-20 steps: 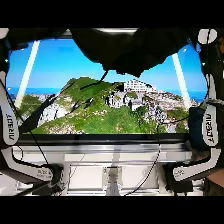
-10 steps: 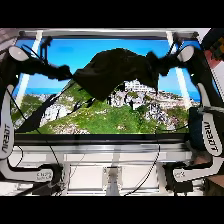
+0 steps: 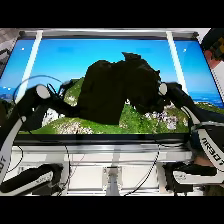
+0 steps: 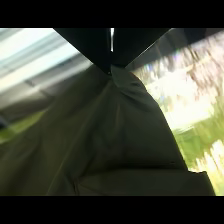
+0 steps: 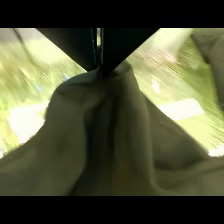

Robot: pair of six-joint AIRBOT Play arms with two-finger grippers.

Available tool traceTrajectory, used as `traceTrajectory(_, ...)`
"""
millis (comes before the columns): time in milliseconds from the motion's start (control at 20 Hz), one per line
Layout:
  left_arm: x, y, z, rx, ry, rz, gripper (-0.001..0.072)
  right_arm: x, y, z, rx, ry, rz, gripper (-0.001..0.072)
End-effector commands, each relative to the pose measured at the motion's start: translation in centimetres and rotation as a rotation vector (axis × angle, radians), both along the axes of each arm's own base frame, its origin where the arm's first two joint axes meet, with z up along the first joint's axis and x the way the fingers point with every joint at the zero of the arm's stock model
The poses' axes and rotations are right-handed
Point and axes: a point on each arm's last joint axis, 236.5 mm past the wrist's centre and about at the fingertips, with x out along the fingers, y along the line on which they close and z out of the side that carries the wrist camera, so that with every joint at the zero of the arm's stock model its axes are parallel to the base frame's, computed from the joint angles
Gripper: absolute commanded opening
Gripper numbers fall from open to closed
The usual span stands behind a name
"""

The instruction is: Fold the clothes and pants, and hang the long-sleeved shirts on hangers.

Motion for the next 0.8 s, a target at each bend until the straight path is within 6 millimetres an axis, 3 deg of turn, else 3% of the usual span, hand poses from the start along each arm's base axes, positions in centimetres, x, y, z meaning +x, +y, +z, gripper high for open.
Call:
traceTrajectory(0, -4.4, -1.3, -1.7, -0.003, 0.050, -0.034, 0.0012, -3.9, -1.7, -1.7, -0.067, 0.089, 0.027, 0.0005)
traceTrajectory(200, -6.4, -4.4, -1.0, -0.039, 0.038, -0.119, 0.0012, -5.3, -4.8, -0.7, -0.187, 0.132, 0.078, 0.0006)
traceTrajectory(350, -7.0, -7.3, -0.4, -0.089, 0.012, -0.157, 0.0015, -4.3, -5.2, -0.4, -0.204, 0.089, 0.084, 0.0007)
traceTrajectory(400, -7.1, -8.1, -0.1, -0.113, 0.010, -0.155, 0.0021, -3.5, -5.0, -0.3, -0.199, 0.057, 0.083, 0.0008)
traceTrajectory(450, -7.2, -8.8, 0.3, -0.145, 0.013, -0.143, 0.0081, -2.5, -4.8, 0.0, -0.194, 0.022, 0.082, 0.0037)
traceTrajectory(500, -7.2, -9.5, 0.7, -0.181, 0.024, -0.127, 0.0204, -1.4, -4.5, 0.6, -0.186, -0.018, 0.079, 0.0114)
traceTrajectory(550, -7.3, -10.0, 1.1, -0.205, 0.032, -0.116, 0.0283, -0.3, -4.3, 1.4, -0.179, -0.054, 0.076, 0.0210)
traceTrajectory(750, -7.7, -10.6, 2.3, -0.237, 0.053, -0.131, 0.0301, 5.5, -3.8, 6.4, -0.179, -0.250, 0.072, 0.0227)
